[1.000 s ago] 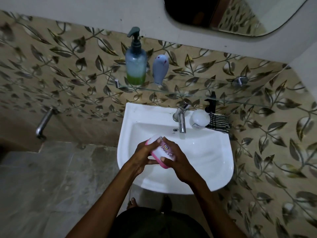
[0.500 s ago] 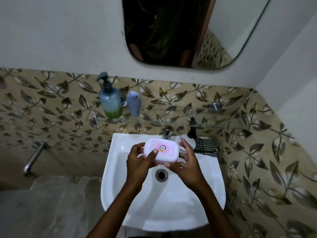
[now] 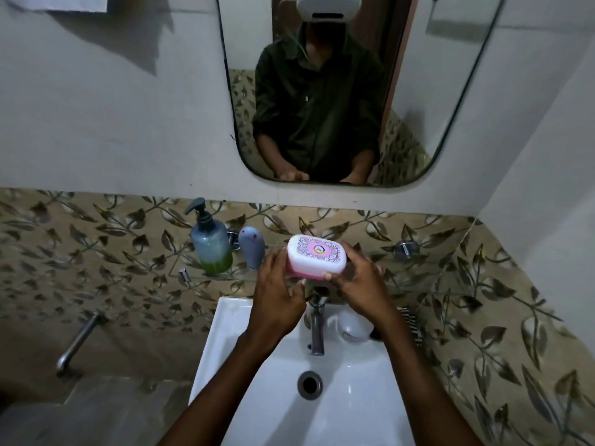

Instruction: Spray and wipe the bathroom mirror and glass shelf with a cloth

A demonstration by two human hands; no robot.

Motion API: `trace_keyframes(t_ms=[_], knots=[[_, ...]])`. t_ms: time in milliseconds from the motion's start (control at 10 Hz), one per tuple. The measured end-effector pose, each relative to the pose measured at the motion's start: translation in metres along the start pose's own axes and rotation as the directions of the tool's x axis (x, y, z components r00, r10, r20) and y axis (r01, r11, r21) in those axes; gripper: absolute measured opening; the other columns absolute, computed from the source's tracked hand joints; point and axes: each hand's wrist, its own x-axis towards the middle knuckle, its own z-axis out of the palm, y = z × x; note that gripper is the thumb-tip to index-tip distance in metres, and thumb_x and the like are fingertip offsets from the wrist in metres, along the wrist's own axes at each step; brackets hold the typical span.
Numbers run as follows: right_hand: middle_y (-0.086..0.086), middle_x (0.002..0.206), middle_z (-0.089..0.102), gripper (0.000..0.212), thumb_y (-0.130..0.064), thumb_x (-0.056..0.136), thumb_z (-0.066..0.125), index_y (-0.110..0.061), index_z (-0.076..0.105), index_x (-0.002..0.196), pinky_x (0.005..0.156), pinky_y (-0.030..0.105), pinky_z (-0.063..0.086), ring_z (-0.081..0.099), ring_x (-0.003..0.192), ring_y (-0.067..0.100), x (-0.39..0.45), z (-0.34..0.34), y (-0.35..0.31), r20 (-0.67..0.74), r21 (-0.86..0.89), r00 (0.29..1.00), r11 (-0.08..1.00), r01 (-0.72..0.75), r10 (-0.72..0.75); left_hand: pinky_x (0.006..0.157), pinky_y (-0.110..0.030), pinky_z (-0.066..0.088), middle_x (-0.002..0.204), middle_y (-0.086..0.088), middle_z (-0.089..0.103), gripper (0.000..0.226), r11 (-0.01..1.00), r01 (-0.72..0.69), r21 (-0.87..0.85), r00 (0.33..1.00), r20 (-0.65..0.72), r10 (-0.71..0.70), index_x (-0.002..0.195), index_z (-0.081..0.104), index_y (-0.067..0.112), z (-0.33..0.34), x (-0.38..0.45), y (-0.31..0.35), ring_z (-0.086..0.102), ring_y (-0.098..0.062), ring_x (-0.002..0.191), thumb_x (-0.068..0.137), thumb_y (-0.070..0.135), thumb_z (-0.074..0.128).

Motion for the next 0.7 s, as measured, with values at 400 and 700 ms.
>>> trace_keyframes(t_ms=[400, 700], knots=[[-0.001, 0.168, 0.024, 0.093, -0.040, 0.087, 0.075, -0.023, 0.021, 0.161, 0.122, 0.044, 0.010, 0.018, 0.155, 0.020, -0.020, 0.010, -0.010, -0.078, -0.293, 0.997, 0.956, 0.005, -0.029, 0.121, -0.015, 0.009, 0.163, -0.001, 0.024, 0.077, 0.988, -0.130, 0.081, 0.990, 0.071, 0.124, 0.155, 0.026, 0.011, 0.001, -0.018, -0.020, 0.012, -0.007, 0.152, 0.086, 0.022, 0.057], [0.001, 0.172, -0.006, 0.100, -0.052, 0.089, 0.052, -0.018, -0.006, 0.163, 0.128, 0.047, 0.006, -0.001, 0.159, 0.019, -0.032, 0.012, -0.031, 0.053, -0.557, 0.998, 0.829, 0.056, -0.032, 0.121, -0.039, 0.019, 0.162, -0.004, 0.024, 0.074, 0.921, -0.328, 0.210, 0.935, 0.215, 0.284, 0.153, 0.034, 0.011, -0.011, -0.017, -0.031, 0.025, -0.023, 0.150, 0.085, 0.037, 0.047]])
